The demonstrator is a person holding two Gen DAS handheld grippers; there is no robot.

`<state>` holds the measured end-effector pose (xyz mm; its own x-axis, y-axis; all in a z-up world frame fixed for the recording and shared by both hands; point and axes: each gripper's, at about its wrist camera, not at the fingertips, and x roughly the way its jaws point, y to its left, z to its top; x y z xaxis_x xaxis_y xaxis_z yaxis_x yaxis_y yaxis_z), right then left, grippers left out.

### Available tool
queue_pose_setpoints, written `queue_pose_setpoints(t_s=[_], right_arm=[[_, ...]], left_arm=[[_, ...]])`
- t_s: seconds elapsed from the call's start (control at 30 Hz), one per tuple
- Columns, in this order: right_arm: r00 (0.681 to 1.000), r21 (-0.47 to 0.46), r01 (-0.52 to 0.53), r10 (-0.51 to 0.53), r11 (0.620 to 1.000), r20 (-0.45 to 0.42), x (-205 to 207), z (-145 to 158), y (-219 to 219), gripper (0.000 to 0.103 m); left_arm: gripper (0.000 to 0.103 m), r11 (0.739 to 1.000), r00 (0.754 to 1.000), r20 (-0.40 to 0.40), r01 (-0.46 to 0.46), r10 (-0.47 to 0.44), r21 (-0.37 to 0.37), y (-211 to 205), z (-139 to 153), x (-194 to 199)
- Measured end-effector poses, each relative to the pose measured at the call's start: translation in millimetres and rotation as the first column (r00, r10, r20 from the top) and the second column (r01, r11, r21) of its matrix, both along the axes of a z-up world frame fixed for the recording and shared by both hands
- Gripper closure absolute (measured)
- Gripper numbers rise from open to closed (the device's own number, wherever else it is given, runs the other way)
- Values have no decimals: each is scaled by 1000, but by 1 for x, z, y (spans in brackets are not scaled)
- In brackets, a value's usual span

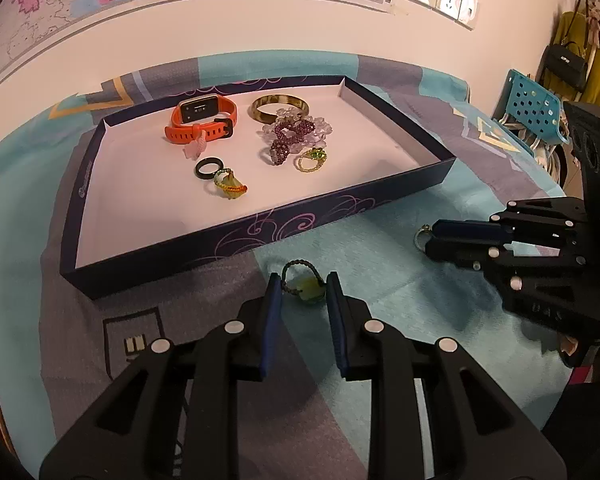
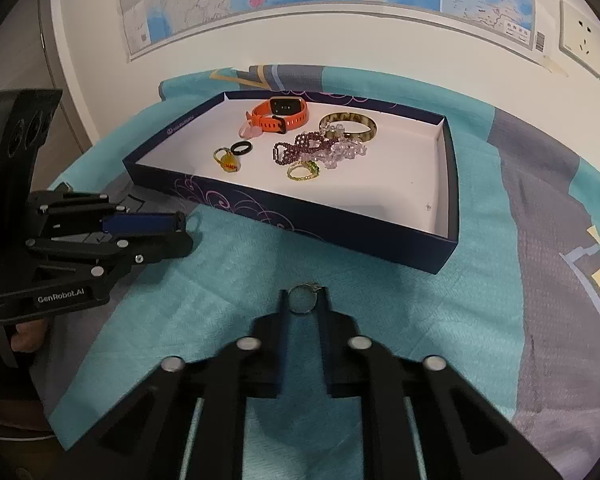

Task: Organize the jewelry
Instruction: 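Grasp the green-bead hair tie with the left tool while the right tool grasps the silver ring, then carry the hair tie in the left tool while the right tool carries the ring into the box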

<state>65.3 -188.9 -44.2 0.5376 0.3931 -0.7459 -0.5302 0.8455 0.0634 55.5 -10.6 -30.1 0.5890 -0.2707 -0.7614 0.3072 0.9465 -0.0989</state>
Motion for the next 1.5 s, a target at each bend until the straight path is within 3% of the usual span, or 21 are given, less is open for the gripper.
queue_pose_setpoints(t_s=[0.3,0.4,0.7,0.83,1.5], right_arm=[[1000,33,8,-7,999,-23,0,1,-2,101],[999,53,25,-23,998,-31,3,0,-5,90],[1000,8,-10,10,1000,-16,6,-2,8,89],[1000,4,-23,23,1000,-15,6,-2,10,99],[999,155,-11,15,988,-30,2,14,-7,103]], left_arm=[[80,1000,1000,4,-10,10,-10,4,2,-10],[80,1000,1000,0,-15,15,-15,6,2,-10],[80,1000,1000,-2,-13,13,-16,5,0,-10],[80,1000,1000,-1,-13,13,-16,5,0,-10],[80,1000,999,39,-23,24,-20,9,13,-23]])
